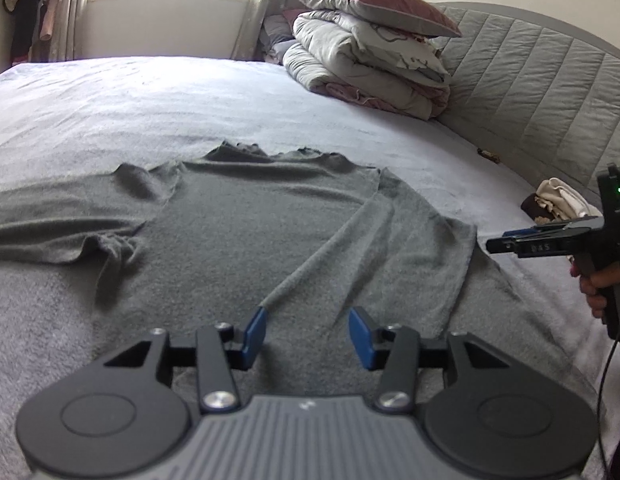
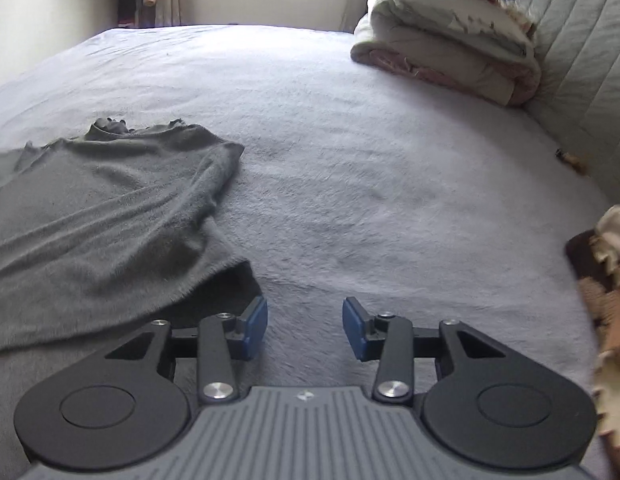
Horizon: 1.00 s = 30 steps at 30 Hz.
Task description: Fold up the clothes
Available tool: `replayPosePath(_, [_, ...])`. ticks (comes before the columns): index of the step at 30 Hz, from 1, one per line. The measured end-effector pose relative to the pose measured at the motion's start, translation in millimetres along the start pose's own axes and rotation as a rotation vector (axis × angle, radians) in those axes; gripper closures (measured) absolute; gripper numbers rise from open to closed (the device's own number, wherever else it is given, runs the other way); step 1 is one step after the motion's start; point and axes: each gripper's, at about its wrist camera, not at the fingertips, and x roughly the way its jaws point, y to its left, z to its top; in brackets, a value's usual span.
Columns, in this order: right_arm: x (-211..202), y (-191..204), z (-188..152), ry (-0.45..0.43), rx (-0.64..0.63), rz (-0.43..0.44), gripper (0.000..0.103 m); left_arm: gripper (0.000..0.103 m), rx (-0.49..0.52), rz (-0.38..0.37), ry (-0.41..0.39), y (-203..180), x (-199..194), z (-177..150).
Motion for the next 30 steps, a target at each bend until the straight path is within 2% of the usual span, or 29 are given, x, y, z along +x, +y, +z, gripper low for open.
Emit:
replayPosePath(4, [-9, -2, 7, -0.047, 0.016, 0.045, 0.059, 0.055, 0.011, -0.028, -0.010, -4, 6, 3])
replayPosePath(8, [13, -5, 13, -0.028, 0.124, 0.138, 0.062, 0.054, 0.021, -0.056, -0.020, -10, 13, 8])
replayPosePath(11, [30, -10, 8, 0.014, 0.190, 0.178, 0.090, 0.052, 0.024, -0.086, -0.022, -14, 20, 12])
replayPosePath(12, [32, -13, 7, 0.019, 0.212, 0.182, 0.095, 0.052, 0.028, -0.092, -0.018, -16, 23, 13])
replayPosePath(14, [30, -18, 4, 0.010, 0.256, 0.160, 0.098, 0.052, 0.036, -0.094, -0.006, -19, 30, 15])
replayPosePath(17, [35, -16, 0, 0.035, 0.272, 0.130, 0.097, 0.052, 0.038, -0.078, 0.042, -20, 43, 14])
replayPosePath(20, [30, -12, 10, 0.037, 0.252, 0.133, 0.092, 0.051, 0.045, -0.078, 0.040, -21, 46, 13])
replayPosePath(23, [30, -19, 25, 0.012, 0.297, 0.174, 0.088, 0.049, 0.032, -0.106, 0.026, -19, 45, 17])
replayPosePath(25, [36, -22, 38, -0.001, 0.333, 0.213, 0.075, 0.049, 0.027, -0.121, 0.019, -19, 47, 19])
replayPosePath(27, [47, -23, 51, -0.017, 0.365, 0.265, 0.069, 0.049, 0.030, -0.138, 0.018, -20, 49, 18])
replayPosePath(30, [76, -21, 67, -0.008, 0.401, 0.303, 0.067, 0.046, 0.043, -0.154, 0.024, -22, 53, 16])
